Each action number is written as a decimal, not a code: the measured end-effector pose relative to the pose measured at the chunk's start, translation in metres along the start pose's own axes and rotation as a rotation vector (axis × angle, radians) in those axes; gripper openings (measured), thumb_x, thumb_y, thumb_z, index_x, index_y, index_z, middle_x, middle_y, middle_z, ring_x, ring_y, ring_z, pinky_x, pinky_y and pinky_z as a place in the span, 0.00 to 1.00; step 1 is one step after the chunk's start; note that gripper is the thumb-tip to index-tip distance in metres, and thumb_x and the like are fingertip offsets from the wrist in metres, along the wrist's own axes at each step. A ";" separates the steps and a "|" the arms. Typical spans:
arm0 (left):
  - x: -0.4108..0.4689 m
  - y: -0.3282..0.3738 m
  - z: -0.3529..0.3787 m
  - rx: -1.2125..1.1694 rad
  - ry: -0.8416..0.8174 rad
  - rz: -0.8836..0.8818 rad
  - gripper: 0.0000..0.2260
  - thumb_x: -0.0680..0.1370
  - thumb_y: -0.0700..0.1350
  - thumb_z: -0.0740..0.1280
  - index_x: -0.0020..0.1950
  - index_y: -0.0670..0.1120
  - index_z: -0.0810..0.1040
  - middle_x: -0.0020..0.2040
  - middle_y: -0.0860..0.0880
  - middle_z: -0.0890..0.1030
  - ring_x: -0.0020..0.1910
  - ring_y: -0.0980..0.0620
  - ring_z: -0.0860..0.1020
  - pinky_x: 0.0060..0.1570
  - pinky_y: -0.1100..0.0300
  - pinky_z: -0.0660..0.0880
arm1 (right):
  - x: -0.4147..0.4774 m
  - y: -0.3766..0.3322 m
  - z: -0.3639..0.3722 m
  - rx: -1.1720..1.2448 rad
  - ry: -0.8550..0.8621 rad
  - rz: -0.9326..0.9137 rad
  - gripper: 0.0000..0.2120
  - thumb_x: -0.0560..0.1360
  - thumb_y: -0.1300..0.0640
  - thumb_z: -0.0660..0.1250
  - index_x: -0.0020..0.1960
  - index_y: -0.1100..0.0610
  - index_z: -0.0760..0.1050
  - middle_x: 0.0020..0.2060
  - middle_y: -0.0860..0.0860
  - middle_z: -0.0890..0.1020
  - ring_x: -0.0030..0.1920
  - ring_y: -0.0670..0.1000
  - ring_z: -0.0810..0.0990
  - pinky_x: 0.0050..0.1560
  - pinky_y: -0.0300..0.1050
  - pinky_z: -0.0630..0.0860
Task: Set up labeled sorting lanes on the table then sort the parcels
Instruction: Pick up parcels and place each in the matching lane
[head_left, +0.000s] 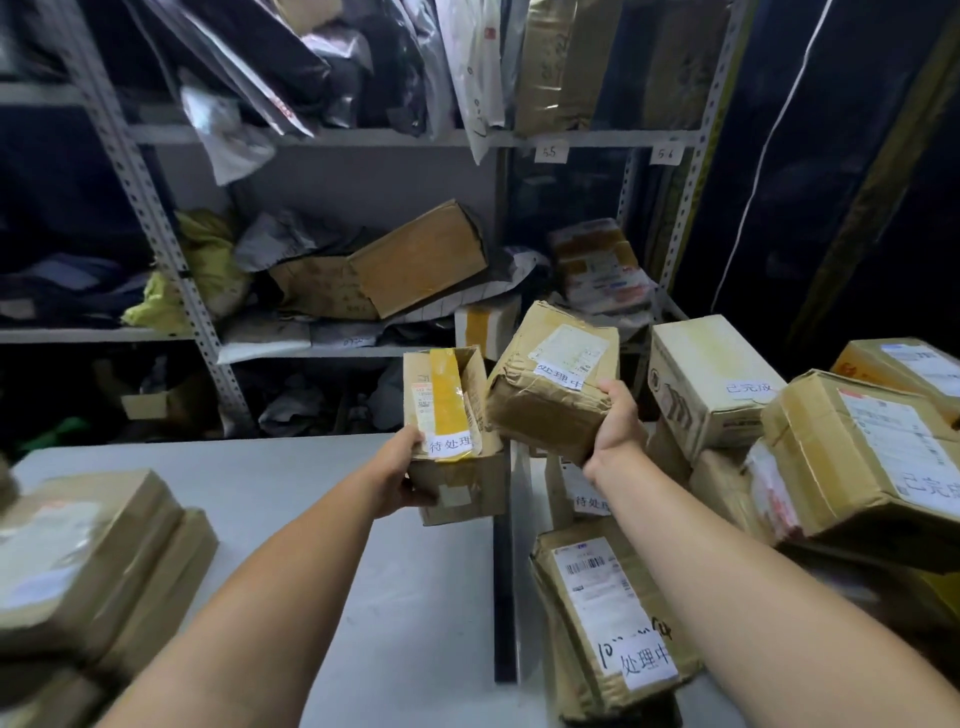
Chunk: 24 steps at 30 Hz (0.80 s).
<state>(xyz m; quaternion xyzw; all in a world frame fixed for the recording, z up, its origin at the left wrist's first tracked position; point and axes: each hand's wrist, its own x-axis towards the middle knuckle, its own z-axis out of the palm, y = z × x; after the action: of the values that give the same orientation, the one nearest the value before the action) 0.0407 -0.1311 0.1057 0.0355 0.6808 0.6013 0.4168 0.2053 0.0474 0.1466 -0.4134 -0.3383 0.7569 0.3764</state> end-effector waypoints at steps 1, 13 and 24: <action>0.002 -0.002 -0.009 0.010 -0.003 -0.007 0.13 0.83 0.49 0.53 0.64 0.47 0.71 0.55 0.41 0.80 0.55 0.40 0.79 0.58 0.39 0.78 | 0.000 0.006 0.003 0.008 0.005 0.004 0.32 0.57 0.42 0.75 0.58 0.56 0.82 0.48 0.60 0.88 0.47 0.63 0.87 0.47 0.66 0.84; 0.051 -0.042 -0.061 0.101 -0.097 -0.120 0.17 0.82 0.49 0.52 0.67 0.47 0.73 0.54 0.43 0.80 0.50 0.44 0.79 0.49 0.44 0.79 | -0.013 0.053 0.008 -0.079 0.249 -0.014 0.22 0.62 0.47 0.76 0.52 0.56 0.81 0.48 0.58 0.87 0.48 0.60 0.87 0.51 0.68 0.82; 0.073 -0.073 -0.056 0.238 -0.119 -0.107 0.15 0.84 0.50 0.52 0.67 0.47 0.70 0.57 0.44 0.79 0.53 0.45 0.78 0.56 0.41 0.75 | -0.024 0.046 -0.018 -0.115 0.309 -0.028 0.16 0.69 0.49 0.74 0.52 0.57 0.81 0.47 0.58 0.87 0.41 0.59 0.85 0.44 0.56 0.84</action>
<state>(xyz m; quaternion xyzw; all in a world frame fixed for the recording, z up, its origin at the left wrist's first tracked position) -0.0077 -0.1555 0.0017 0.0838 0.7224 0.4900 0.4807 0.2166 0.0082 0.1102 -0.5411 -0.3248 0.6583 0.4104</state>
